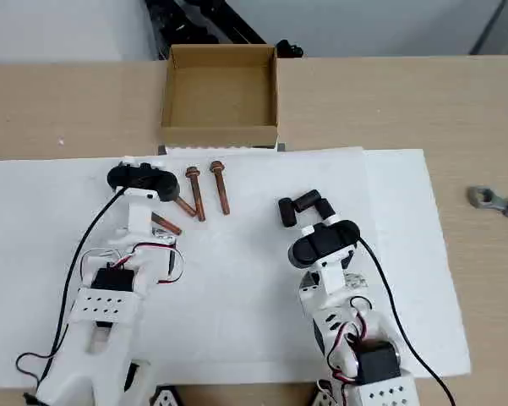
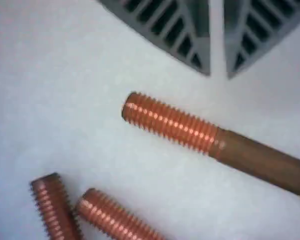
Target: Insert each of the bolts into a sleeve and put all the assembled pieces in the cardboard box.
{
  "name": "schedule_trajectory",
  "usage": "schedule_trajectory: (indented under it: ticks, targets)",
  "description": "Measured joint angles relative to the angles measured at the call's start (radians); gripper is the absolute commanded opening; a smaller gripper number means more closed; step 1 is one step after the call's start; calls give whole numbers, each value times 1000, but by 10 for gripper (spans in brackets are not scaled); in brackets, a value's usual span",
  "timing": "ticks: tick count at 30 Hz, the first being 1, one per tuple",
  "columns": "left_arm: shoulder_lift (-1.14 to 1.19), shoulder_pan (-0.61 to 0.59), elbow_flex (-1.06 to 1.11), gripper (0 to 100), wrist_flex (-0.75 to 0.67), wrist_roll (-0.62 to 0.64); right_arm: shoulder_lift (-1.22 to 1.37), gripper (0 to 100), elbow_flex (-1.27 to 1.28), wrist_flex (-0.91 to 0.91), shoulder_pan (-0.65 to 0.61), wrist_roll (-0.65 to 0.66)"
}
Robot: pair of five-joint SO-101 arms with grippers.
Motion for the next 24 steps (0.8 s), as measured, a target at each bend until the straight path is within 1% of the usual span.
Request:
schedule_trajectory:
  ticks: [7, 12, 24]
  targets:
    - [0, 0, 0, 8, 0, 0, 0, 18, -2, 9, 0, 0]
    - [0, 0, 0, 8, 0, 0, 0, 18, -37, 66, 0, 0]
    - [0, 0, 0, 8, 0, 0, 0, 18, -86, 74, -3, -20]
